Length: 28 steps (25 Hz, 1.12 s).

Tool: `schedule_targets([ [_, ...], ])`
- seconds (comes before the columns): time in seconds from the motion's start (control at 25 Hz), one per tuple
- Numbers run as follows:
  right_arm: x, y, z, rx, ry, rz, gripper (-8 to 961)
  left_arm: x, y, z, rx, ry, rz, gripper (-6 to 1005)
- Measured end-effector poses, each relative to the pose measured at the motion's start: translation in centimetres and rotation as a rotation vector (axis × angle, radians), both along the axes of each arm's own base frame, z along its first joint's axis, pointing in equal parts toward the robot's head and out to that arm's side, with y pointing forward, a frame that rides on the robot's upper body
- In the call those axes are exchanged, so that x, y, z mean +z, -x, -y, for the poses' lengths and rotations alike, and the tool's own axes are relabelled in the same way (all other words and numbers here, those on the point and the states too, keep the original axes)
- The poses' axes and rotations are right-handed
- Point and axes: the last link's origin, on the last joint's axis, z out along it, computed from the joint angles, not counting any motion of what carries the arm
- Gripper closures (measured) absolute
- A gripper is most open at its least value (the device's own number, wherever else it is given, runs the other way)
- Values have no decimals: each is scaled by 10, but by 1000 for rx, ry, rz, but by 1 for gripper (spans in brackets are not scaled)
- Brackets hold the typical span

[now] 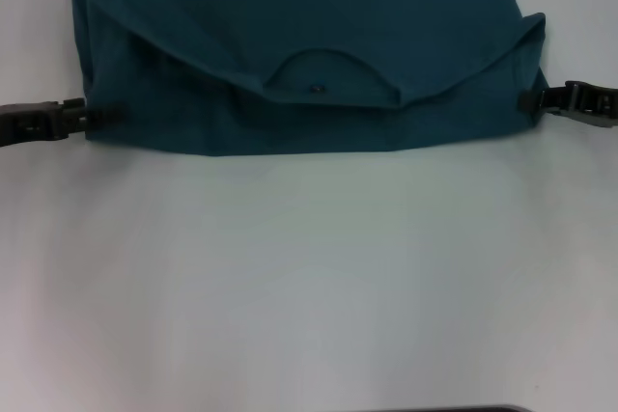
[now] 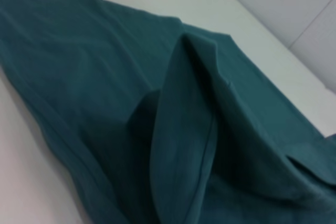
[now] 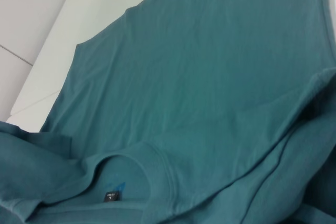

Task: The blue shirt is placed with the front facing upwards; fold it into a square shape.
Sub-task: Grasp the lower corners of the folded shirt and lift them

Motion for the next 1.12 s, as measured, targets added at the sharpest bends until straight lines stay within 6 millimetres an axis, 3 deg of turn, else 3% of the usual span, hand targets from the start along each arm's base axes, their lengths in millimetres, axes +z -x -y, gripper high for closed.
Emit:
schedule_targets([
  [0.24, 0, 1, 0, 0, 1, -6, 930, -13, -2, -7, -5, 10, -56, 156],
  [0.76, 1, 1, 0, -1, -4, -10, 931, -4, 4, -12, 10, -30, -87, 155],
  [1.12, 2, -2, 1, -13, -14, -16, 932, -9, 6, -16, 17, -49, -120, 170],
])
